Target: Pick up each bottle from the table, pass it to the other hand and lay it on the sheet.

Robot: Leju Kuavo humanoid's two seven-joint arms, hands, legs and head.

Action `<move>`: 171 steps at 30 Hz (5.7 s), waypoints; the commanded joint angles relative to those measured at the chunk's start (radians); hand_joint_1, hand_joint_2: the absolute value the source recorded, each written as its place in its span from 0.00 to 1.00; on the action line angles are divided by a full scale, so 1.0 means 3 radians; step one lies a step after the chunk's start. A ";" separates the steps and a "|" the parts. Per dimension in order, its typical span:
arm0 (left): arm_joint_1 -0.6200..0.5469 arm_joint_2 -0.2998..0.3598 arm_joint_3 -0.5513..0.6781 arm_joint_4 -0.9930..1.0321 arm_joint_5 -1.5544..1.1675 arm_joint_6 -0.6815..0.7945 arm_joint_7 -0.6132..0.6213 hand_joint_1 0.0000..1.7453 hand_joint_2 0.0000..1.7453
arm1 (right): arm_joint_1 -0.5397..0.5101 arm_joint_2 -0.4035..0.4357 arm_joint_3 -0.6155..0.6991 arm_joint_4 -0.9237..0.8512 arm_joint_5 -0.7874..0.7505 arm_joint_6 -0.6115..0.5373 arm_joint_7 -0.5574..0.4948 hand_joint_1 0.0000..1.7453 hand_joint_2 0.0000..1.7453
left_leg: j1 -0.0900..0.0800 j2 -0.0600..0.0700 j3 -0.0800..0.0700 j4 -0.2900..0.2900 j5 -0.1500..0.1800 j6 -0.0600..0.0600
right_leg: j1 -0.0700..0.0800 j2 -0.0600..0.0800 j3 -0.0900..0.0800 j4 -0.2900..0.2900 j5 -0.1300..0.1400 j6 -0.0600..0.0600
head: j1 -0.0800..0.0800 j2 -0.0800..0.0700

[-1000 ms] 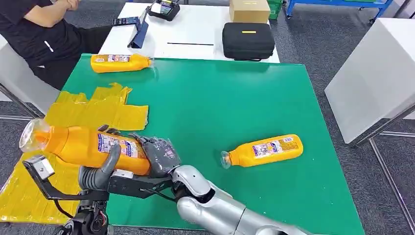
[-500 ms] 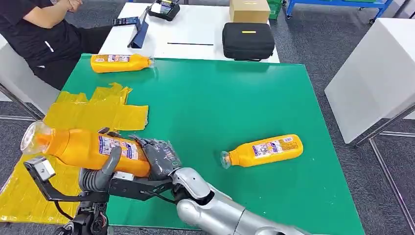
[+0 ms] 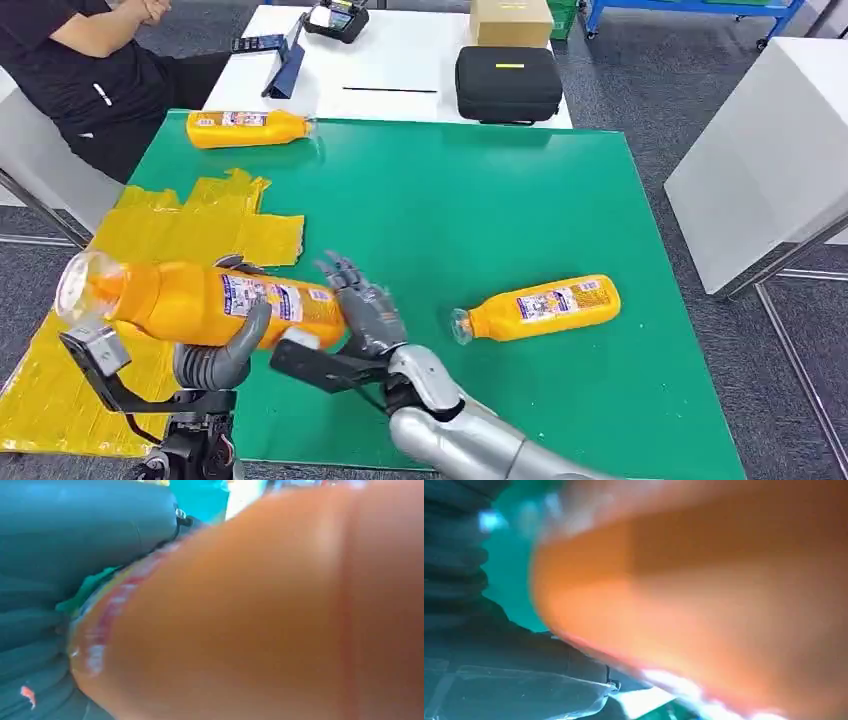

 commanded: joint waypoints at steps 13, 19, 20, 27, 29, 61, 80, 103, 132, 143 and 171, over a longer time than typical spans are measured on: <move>-0.0135 0.0281 0.0764 0.0729 -0.3880 0.1348 0.0146 1.00 1.00 | 0.1516 -0.1144 -0.1569 -0.2699 0.0224 0.0308 -0.0391 0.00 0.00 | -0.0003 -0.0027 0.0005 -0.0006 -0.0001 0.0003 | -0.0002 -0.0027 0.0010 -0.0005 -0.0009 -0.0012 | 0.0000 0.0000; -0.0796 0.0521 0.0829 0.2083 -0.5899 0.1348 0.1027 1.00 1.00 | 0.1743 -0.1343 -0.1551 -0.2868 0.0252 0.0333 -0.0498 0.00 0.00 | -0.0006 -0.0032 0.0009 -0.0011 0.0002 0.0001 | -0.0003 -0.0032 0.0014 -0.0006 -0.0007 -0.0014 | -0.0001 0.0000; -0.0851 0.0556 0.0826 0.2225 -0.6037 0.1348 0.1138 1.00 1.00 | 0.1771 -0.1338 -0.1552 -0.2862 0.0258 0.0328 -0.0508 0.00 0.00 | -0.0005 -0.0026 0.0007 -0.0010 0.0001 0.0000 | -0.0002 -0.0027 0.0008 -0.0007 -0.0005 -0.0012 | -0.0002 0.0000; -0.0883 0.0678 0.0725 0.2579 -0.6301 0.1305 0.1441 1.00 1.00 | 0.1971 -0.1177 -0.1612 -0.2965 0.0383 0.0441 -0.0493 0.00 0.00 | 0.0000 -0.0010 0.0019 -0.0005 -0.0008 0.0000 | 0.0003 -0.0012 0.0016 -0.0001 -0.0009 -0.0024 | -0.0001 0.0000; -0.0795 0.0690 0.0730 0.2496 -0.6389 0.1244 0.1524 1.00 1.00 | 0.2004 -0.1138 -0.1622 -0.2994 0.0425 0.0493 -0.0493 0.00 0.00 | -0.0002 -0.0001 0.0006 -0.0004 -0.0004 0.0000 | 0.0000 -0.0005 0.0002 -0.0001 -0.0004 -0.0012 | -0.0001 0.0000; -0.0443 0.0238 0.1081 0.1324 -0.4790 0.0928 0.1242 0.00 0.00 | 0.2163 -0.1230 -0.1838 -0.3222 0.0841 0.0745 -0.0187 0.00 0.00 | -0.0002 -0.0018 -0.0004 0.0006 -0.0009 0.0005 | 0.0000 -0.0020 0.0000 0.0002 -0.0011 -0.0015 | 0.0000 0.0000; 0.0852 0.0323 0.0423 -0.0421 0.0291 -0.0003 0.0034 0.00 0.00 | 0.2549 -0.1772 -0.3075 -0.3074 0.2043 0.1388 0.0082 0.00 1.00 | -0.0008 -0.0003 0.0005 0.0006 -0.0026 0.0014 | -0.0008 -0.0004 0.0007 -0.0003 -0.0015 -0.0013 | -0.0001 0.0000; 0.0519 0.0315 0.0435 -0.0075 0.0503 -0.0219 -0.0094 0.00 0.00 | 0.1773 -0.2423 -0.2603 -0.1849 0.1979 0.1495 0.0201 0.00 1.00 | -0.0006 0.0005 0.0021 -0.0003 -0.0022 0.0016 | -0.0002 0.0007 0.0026 -0.0017 -0.0009 -0.0010 | -0.0003 0.0000; 0.0682 0.0436 0.0529 -0.0173 0.0701 -0.0135 -0.0266 0.00 0.00 | 0.0631 -0.2740 -0.1266 -0.1028 0.1333 0.1453 -0.0001 0.00 1.00 | -0.0007 0.0005 0.0025 -0.0001 -0.0022 0.0016 | -0.0004 0.0002 0.0033 -0.0010 -0.0013 -0.0011 | -0.0001 0.0000; 0.0752 0.0441 0.0604 -0.0277 0.0746 -0.0089 -0.0296 0.00 0.00 | 0.0418 -0.2559 -0.1005 -0.0980 0.1250 0.1594 0.0025 0.00 1.00 | -0.0007 0.0011 0.0012 -0.0001 -0.0018 0.0015 | -0.0004 0.0007 0.0020 -0.0010 -0.0007 -0.0003 | -0.0003 0.0000; 0.0576 0.0275 0.0679 -0.0237 0.0639 -0.0111 -0.0077 0.00 0.00 | 0.0319 -0.1825 -0.0870 0.0228 0.1412 0.2201 -0.0393 1.00 1.00 | 0.0000 -0.0014 0.0059 -0.0005 -0.0026 0.0009 | 0.0003 -0.0019 0.0036 -0.0016 -0.0027 -0.0021 | 0.0001 0.0000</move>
